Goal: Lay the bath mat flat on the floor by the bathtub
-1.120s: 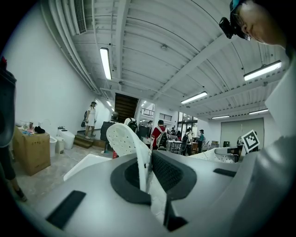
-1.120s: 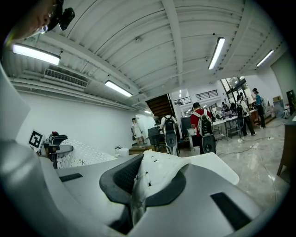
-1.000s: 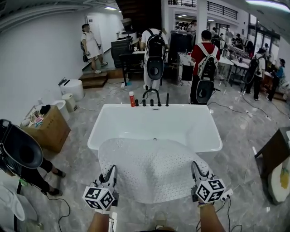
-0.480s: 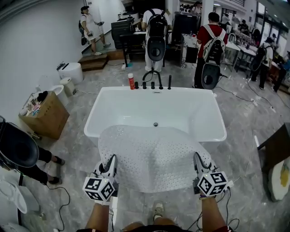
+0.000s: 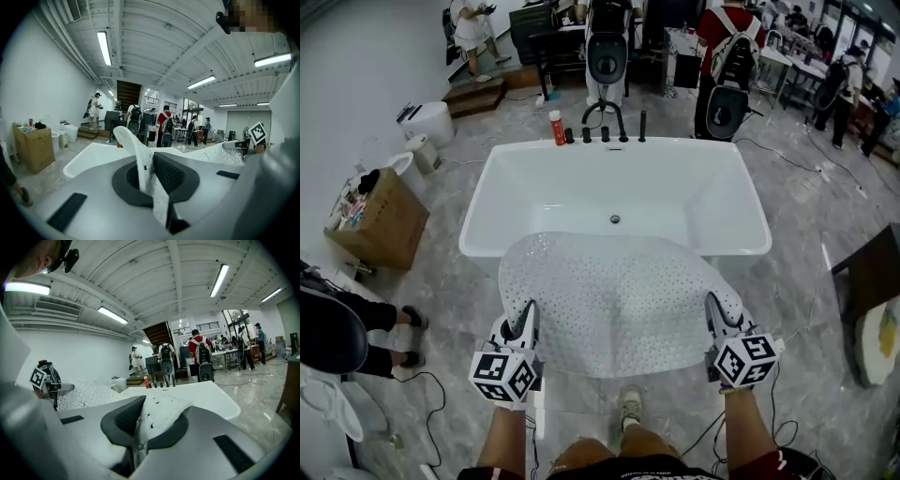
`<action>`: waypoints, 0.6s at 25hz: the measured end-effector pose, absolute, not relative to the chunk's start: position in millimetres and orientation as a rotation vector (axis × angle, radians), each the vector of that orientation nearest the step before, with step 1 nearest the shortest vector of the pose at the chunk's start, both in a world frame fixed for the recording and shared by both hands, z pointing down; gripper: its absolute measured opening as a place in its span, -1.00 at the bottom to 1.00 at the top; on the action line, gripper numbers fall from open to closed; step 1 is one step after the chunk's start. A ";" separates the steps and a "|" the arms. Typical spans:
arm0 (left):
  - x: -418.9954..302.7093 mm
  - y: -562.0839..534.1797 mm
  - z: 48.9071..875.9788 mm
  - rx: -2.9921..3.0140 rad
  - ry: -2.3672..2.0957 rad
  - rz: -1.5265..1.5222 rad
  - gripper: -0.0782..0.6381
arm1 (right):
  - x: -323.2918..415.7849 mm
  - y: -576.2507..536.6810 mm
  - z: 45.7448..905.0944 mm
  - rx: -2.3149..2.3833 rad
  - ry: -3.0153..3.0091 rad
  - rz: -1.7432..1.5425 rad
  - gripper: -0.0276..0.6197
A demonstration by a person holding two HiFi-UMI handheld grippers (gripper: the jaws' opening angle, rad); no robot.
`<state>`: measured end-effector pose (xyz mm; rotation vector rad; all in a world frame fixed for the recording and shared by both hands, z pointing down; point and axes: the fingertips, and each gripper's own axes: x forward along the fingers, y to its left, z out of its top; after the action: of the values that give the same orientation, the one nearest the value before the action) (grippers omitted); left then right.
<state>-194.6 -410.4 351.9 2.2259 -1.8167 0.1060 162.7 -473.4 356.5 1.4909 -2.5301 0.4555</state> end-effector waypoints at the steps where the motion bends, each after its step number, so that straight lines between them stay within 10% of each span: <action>1: -193.8 -409.2 358.4 2.229 -1.811 0.116 -0.71 | 163.2 -470.8 363.4 1.493 -2.521 0.460 -0.82; 15: -209.6 -357.9 477.4 2.243 -1.777 0.121 -0.71 | 159.0 -411.4 475.0 1.554 -2.467 0.447 -0.82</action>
<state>-209.6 -357.9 477.4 2.2425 -1.7769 0.1212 159.0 -411.4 475.0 1.5541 -2.4668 0.4467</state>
